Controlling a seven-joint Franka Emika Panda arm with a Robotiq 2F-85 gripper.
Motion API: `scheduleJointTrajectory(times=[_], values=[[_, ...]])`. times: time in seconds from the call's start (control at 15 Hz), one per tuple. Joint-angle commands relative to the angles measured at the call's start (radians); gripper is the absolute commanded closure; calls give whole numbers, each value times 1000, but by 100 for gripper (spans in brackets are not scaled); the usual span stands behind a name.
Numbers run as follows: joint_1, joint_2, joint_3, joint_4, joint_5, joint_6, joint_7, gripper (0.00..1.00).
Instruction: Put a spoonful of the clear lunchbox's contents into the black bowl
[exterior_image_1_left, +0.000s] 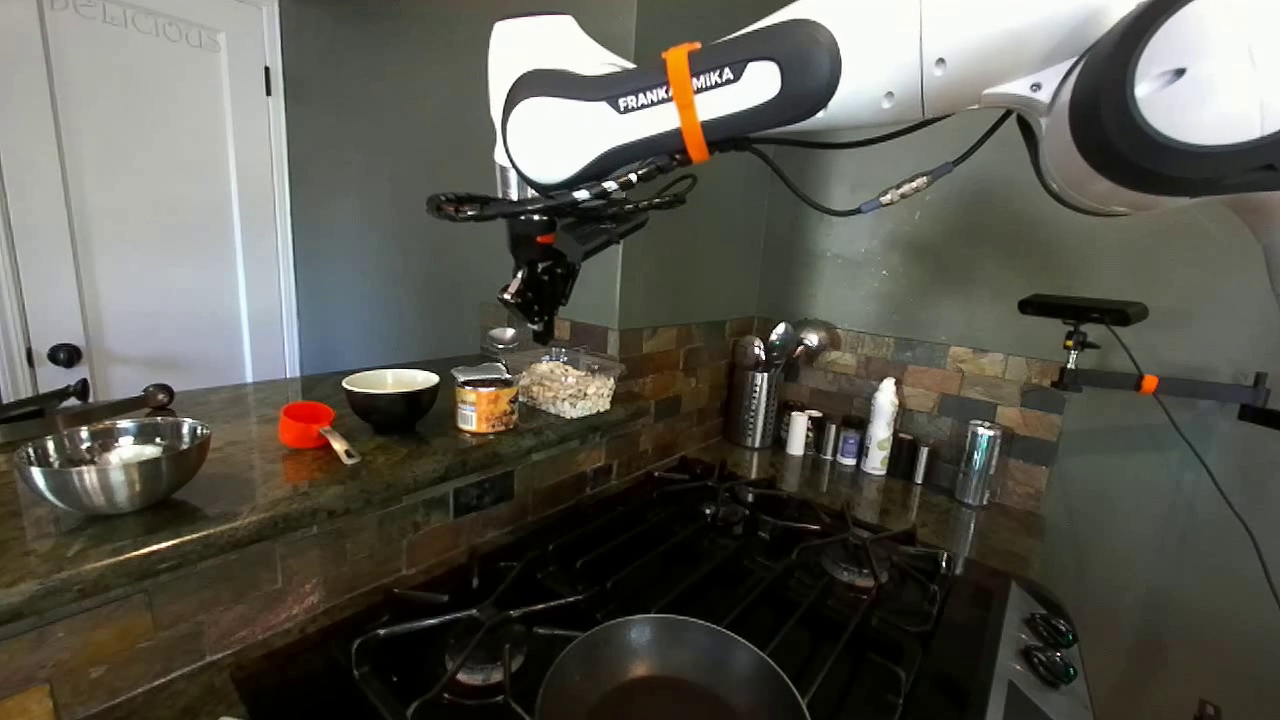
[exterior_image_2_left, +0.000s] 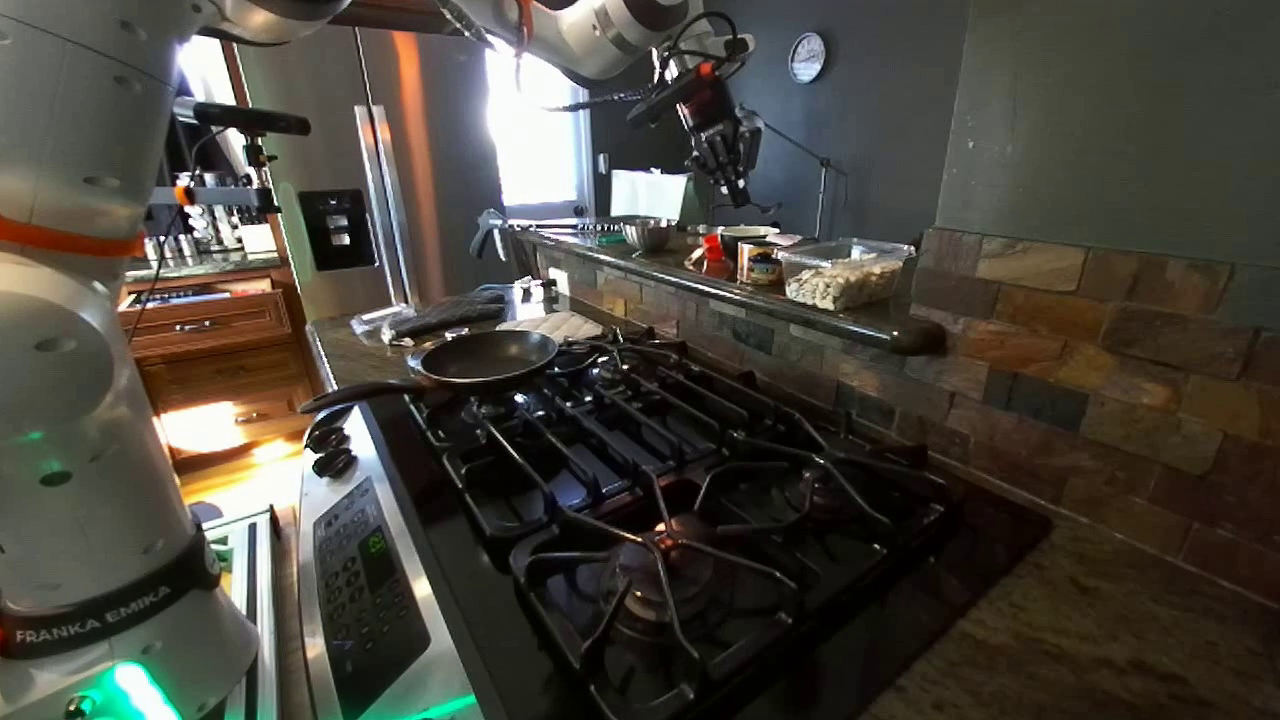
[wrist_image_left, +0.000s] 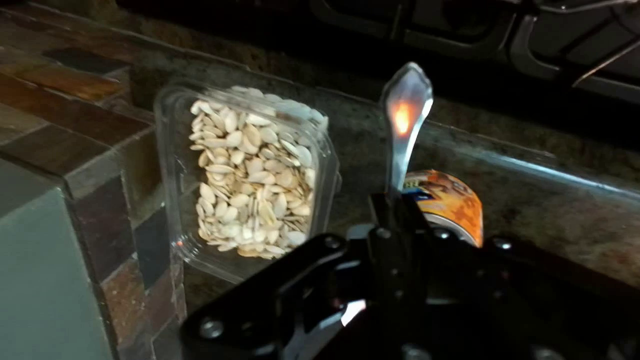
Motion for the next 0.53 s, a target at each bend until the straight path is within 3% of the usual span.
scheduleJointTrajectory(times=[0.0,0.47], values=[[-26,8,-7,43,-30,-104,13,98],[-81,28,-12,66,-28,-143,-18,98]])
